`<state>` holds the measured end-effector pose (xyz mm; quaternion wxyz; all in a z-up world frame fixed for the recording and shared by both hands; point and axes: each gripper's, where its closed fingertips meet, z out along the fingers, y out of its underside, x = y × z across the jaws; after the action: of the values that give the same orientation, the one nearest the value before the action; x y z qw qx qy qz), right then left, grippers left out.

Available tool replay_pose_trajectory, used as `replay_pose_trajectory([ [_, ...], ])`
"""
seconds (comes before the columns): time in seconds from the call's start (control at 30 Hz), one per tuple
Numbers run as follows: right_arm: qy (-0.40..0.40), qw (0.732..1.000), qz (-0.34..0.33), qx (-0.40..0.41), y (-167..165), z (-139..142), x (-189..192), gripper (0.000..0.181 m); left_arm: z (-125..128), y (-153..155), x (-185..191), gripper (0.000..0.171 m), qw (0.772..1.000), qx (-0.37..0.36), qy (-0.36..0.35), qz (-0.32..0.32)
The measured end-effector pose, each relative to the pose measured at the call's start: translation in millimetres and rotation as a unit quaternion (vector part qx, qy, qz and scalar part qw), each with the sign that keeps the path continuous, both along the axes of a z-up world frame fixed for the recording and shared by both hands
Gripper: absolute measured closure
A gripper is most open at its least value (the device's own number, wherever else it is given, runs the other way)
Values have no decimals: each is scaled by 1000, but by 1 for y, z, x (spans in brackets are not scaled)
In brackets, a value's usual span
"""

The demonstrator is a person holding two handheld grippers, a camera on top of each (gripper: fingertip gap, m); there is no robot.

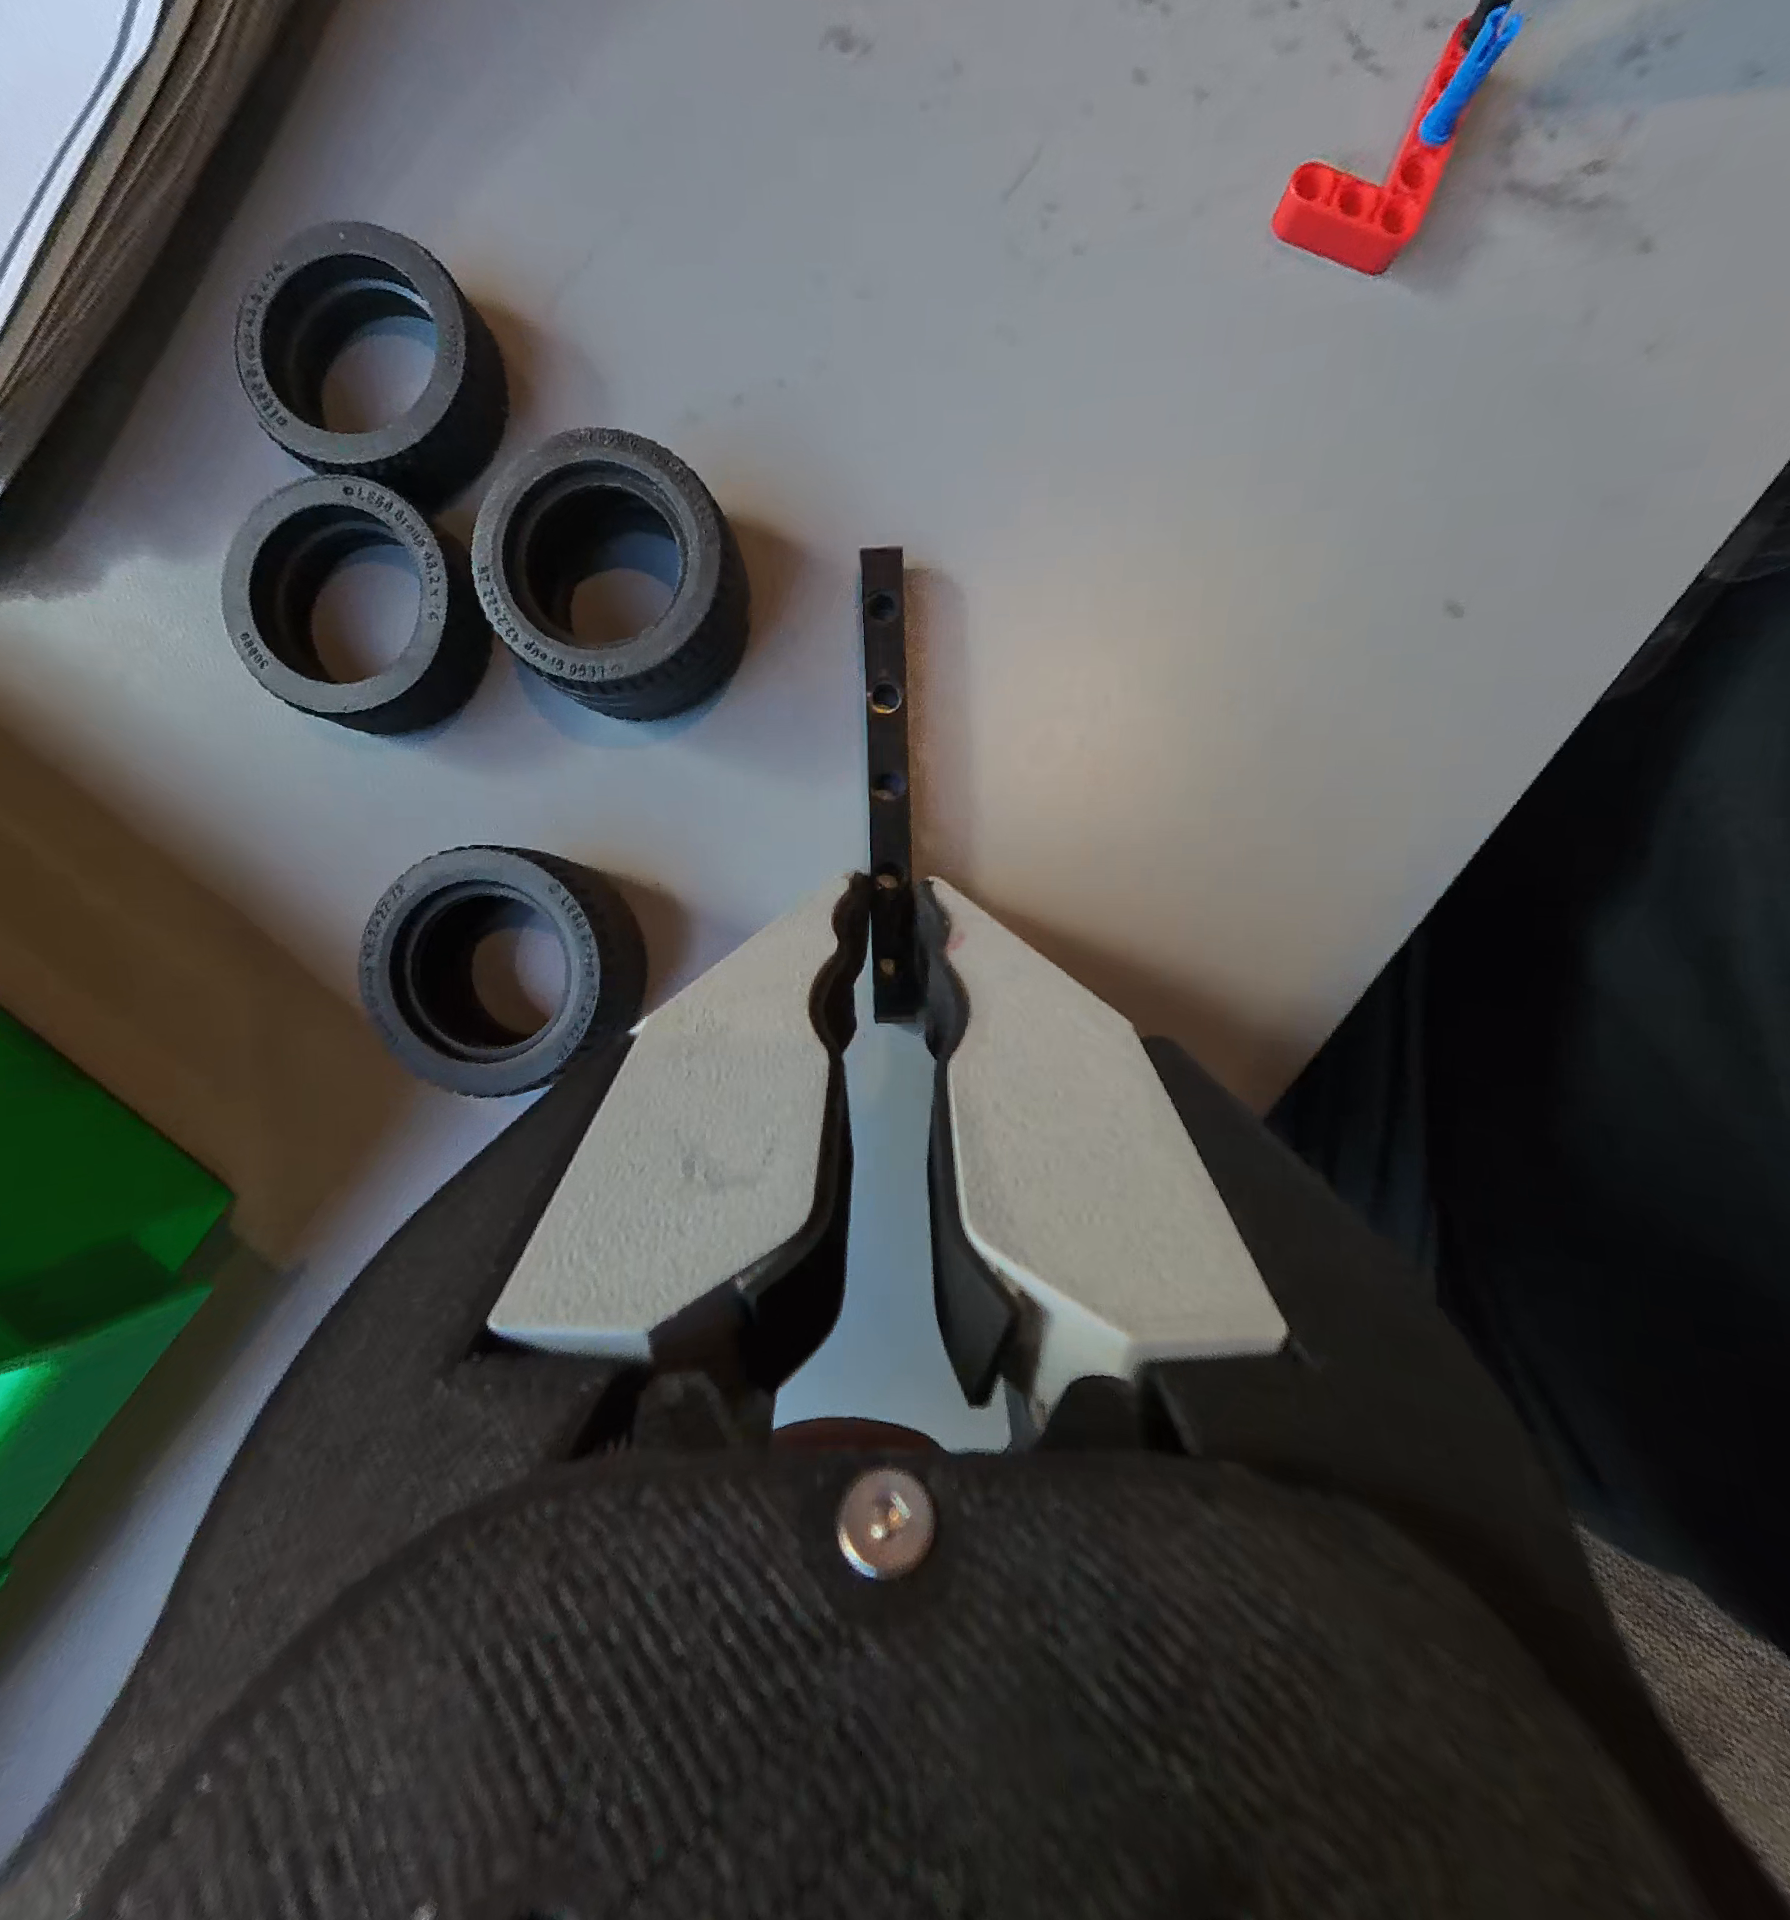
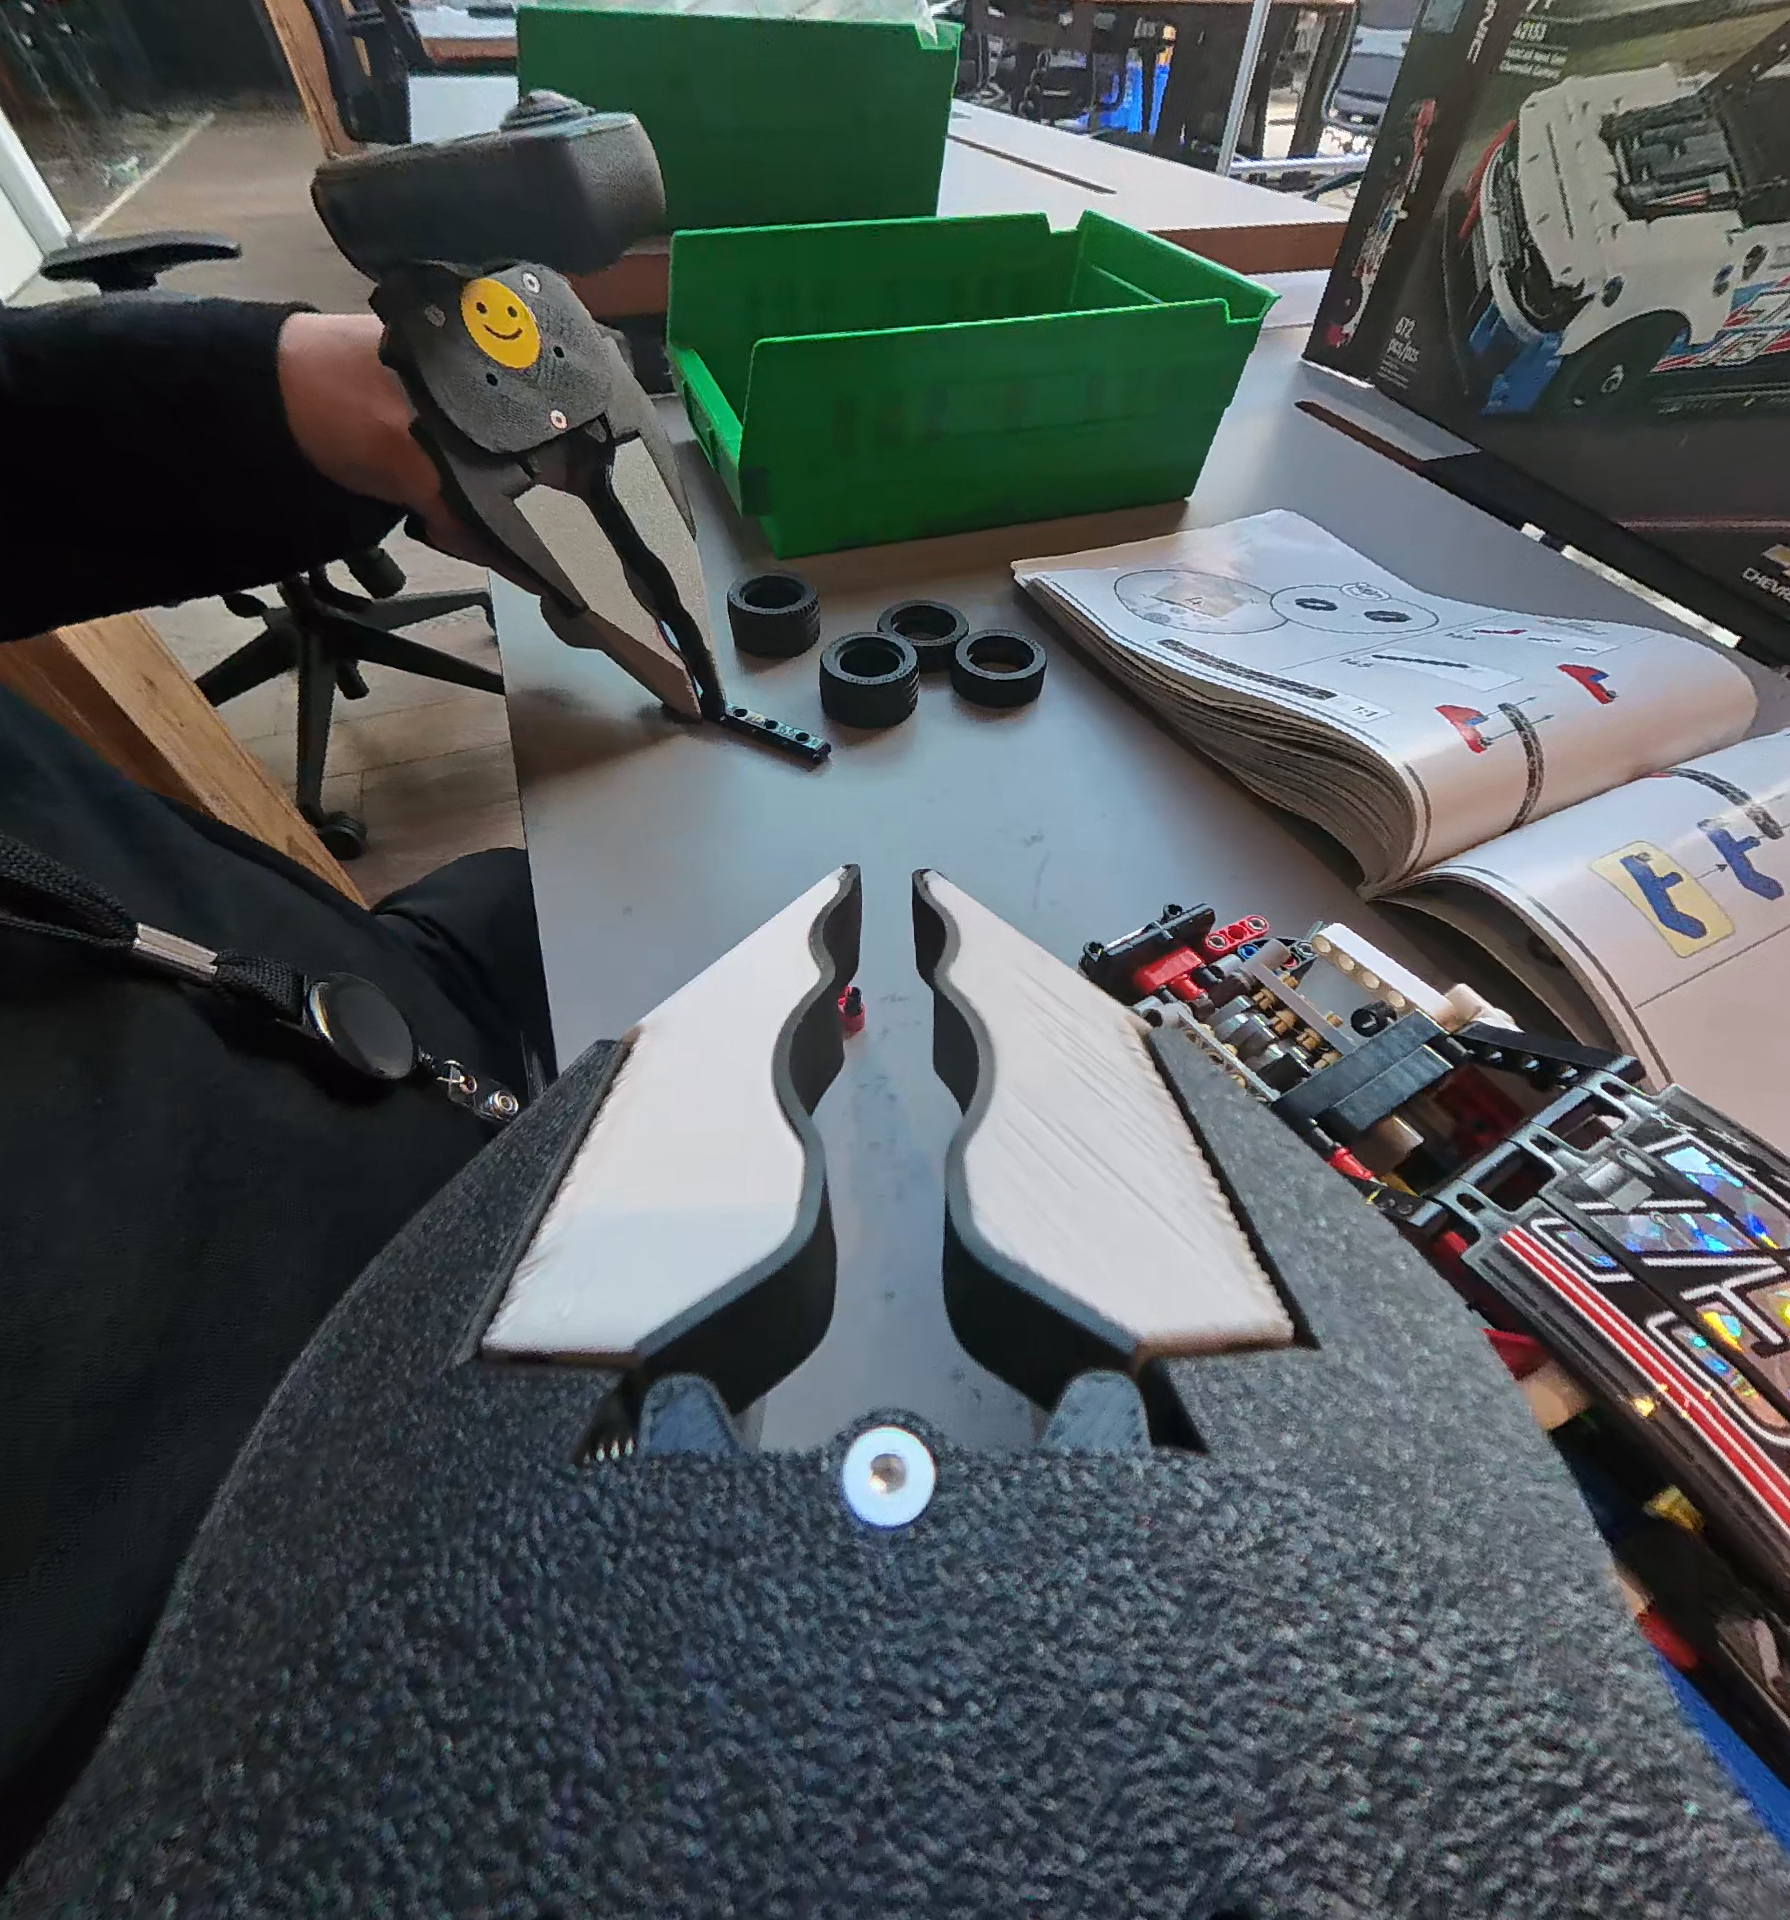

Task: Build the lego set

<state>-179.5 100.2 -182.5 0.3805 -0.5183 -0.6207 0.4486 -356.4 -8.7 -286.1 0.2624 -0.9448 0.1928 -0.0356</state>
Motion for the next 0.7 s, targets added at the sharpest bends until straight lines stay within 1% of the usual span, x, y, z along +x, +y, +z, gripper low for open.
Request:
replay_pose_trajectory([
  [0.17, -1, 1000, 3, -5, 3, -4, -4, 172, 2, 1, 5, 166, 1000, 3, -16, -6],
  [0.3, -12, 1000, 10, -8, 7, -13, -6, 172, 9, 7, 12, 166, 999, 17, -32, -21],
  [0.37, -30, 999, 15, 3, 6, -22, -8, 172, 11, 11, 16, 166, 998, 23, -39, -32],
  [0.43, -66, 997, 23, 15, 1, -35, -10, 169, 14, 15, 23, 166, 997, 28, -47, -46],
  [0.53, -104, 993, 43, 29, -13, -53, -15, 165, 16, 24, 35, 166, 995, 39, -48, -75],
  [0.63, -136, 989, 22, 57, -9, -71, -21, 165, 16, 32, 41, 166, 994, 43, -50, -91],
  [0.7, -155, 987, 25, 47, -10, -81, -23, 163, 16, 34, 44, 166, 992, 42, -60, -101],
])
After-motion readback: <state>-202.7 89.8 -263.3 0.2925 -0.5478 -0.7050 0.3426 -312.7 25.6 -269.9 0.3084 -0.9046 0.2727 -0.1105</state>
